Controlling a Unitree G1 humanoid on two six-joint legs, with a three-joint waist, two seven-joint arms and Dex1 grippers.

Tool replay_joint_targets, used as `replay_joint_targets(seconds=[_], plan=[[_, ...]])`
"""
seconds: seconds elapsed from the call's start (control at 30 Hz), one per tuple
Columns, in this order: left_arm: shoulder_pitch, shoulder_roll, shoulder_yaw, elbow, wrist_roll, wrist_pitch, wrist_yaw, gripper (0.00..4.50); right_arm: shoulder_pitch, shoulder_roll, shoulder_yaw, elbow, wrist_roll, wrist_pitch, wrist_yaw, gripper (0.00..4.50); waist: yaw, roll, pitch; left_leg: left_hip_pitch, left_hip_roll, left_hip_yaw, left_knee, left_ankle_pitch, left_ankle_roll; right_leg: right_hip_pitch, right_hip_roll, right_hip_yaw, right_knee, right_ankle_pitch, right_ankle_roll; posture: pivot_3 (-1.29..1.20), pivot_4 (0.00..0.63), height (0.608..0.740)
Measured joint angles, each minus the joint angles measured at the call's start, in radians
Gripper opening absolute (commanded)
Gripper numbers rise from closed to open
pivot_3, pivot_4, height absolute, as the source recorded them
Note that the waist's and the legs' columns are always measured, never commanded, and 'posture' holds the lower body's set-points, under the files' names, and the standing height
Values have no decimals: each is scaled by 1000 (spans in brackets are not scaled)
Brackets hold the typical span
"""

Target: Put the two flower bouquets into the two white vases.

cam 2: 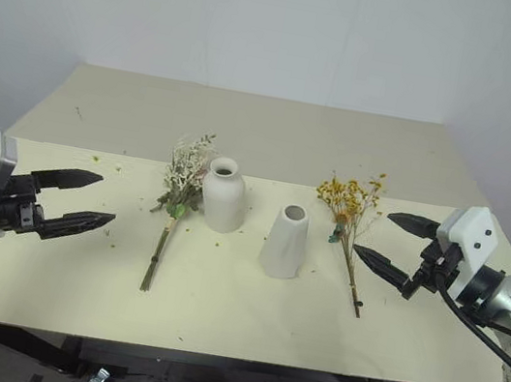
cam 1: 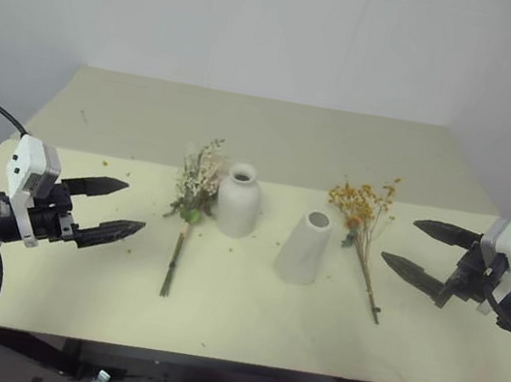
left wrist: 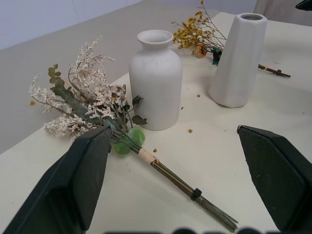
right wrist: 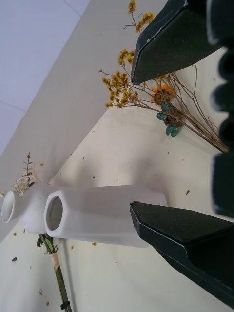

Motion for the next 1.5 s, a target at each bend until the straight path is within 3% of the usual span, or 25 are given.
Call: replay_joint_targets(seconds=[0.33,0.47,0.67,0.8,0.97,1.07,1.33,1.47,1.5], plan=[[-61,0,-56,10,56,26,83,4500,8,0,0,-3,0,0,-7,4485,2,0,0,0,0,0,0,0,0,0,0,0,0,0,0,0,150,740],[-172,46,-185,6,70,256,202,4500,5,0,2,-6,0,0,-11,4485,2,0,0,0,0,-1,0,0,0,0,0,0,0,0,1,0,150,740],[-401,24,-373,-1,82,542,332,4500,-7,9,12,-4,-1,-1,-20,4485,1,0,0,-1,-1,-1,0,0,0,0,0,0,0,0,1,0,150,740],[-557,-98,-513,52,106,721,416,4500,-18,23,22,-5,-2,-2,-26,4485,1,0,0,0,-1,-1,1,0,0,1,0,0,1,0,2,0,150,740],[-650,-223,-648,167,191,818,508,4500,-18,31,29,-11,-1,-2,-38,4485,-4,0,0,-1,-1,-1,0,0,0,0,0,0,0,0,2,0,150,740],[-678,-284,-701,271,255,816,551,3966,-14,34,29,-26,-1,-2,-47,4500,-2,0,0,0,-2,-1,0,0,0,0,0,0,1,0,2,0,150,740],[-713,-301,-703,376,336,758,564,1368,14,37,12,-51,0,-2,-56,4500,0,0,0,0,-2,-2,1,0,0,1,0,0,1,0,2,0,150,740],[-722,-297,-681,408,370,743,567,255,25,44,7,-53,0,-2,-57,4500,-1,0,0,0,-2,-2,1,0,0,0,0,0,1,0,2,0,150,740],[-724,-297,-674,411,373,738,567,167,25,46,8,-53,0,-2,-57,4500,0,0,0,-1,-2,-2,1,0,0,0,0,0,1,0,2,0,150,740]])
